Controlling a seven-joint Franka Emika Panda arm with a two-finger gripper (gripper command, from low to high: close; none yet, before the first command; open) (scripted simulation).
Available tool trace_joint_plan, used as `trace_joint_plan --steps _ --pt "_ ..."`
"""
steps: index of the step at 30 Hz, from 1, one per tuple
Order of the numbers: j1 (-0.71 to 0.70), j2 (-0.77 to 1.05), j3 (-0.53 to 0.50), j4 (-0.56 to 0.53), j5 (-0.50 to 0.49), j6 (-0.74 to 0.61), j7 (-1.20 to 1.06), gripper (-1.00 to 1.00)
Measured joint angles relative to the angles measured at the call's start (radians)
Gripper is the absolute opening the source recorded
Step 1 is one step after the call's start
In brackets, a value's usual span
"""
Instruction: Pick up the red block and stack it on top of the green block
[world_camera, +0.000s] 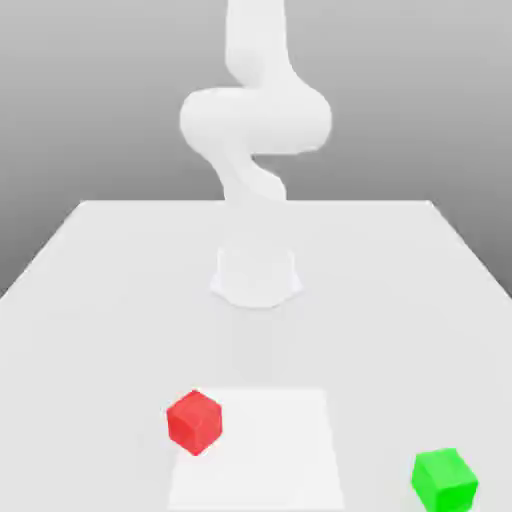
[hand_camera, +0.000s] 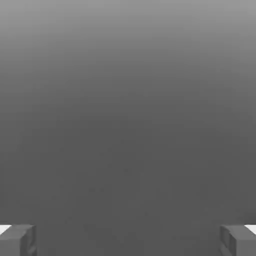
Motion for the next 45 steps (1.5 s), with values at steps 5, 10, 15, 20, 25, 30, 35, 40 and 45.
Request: trace_joint_plan --steps 5,10,15,20,25,30,35,40,45 --pt "-0.058 0.190 0.013 -0.096 0.010 0.106 0.100 0.00" --pt "-0.102 0.372 0.016 -0.188 0.007 0.207 0.205 0.00" --pt "-0.143 0.553 0.014 -0.281 0.001 0.309 0.311 0.00" --pt "-0.177 0.734 0.000 -0.367 -0.003 0.413 0.412 0.00" --pt "-0.179 0.916 0.002 -0.359 -0.008 0.559 0.431 0.00" --pt "-0.179 0.975 0.001 -0.351 -0.010 0.611 0.433 -1.00" --pt "-0.180 0.951 0.002 -0.354 -0.011 0.590 0.434 -1.00" --pt "-0.179 0.785 0.007 -0.376 -0.007 0.446 0.429 -1.00" --pt "-0.036 0.826 0.109 -0.232 -0.053 0.335 0.350 -1.00"
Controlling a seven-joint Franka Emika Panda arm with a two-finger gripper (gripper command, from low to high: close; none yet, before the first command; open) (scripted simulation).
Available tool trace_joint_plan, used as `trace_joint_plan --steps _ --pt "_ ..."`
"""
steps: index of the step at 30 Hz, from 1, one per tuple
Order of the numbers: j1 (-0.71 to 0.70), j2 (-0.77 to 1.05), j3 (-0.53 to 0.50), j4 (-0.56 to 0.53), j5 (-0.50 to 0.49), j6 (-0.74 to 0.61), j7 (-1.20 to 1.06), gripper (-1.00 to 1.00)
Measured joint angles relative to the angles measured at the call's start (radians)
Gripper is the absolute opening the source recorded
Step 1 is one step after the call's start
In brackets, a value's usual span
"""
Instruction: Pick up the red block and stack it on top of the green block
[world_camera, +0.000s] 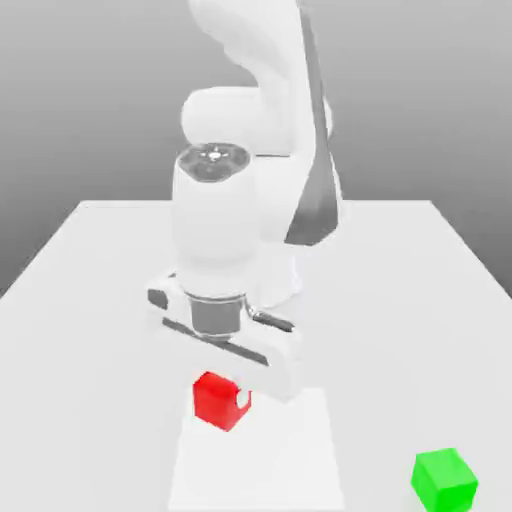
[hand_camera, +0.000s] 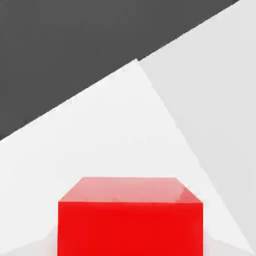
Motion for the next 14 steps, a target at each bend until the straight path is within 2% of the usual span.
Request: trace_joint_plan --steps 6,10,11,14 --pt "0.139 0.081 0.151 0.188 -0.050 -0.111 -0.107 -1.00" --pt "0.212 0.213 0.150 0.251 -0.124 -0.046 -0.097 -1.00" --pt "0.223 0.245 0.139 0.255 -0.142 -0.019 -0.085 1.00" --pt "0.223 0.245 0.139 0.255 -0.142 -0.019 -0.085 1.00"
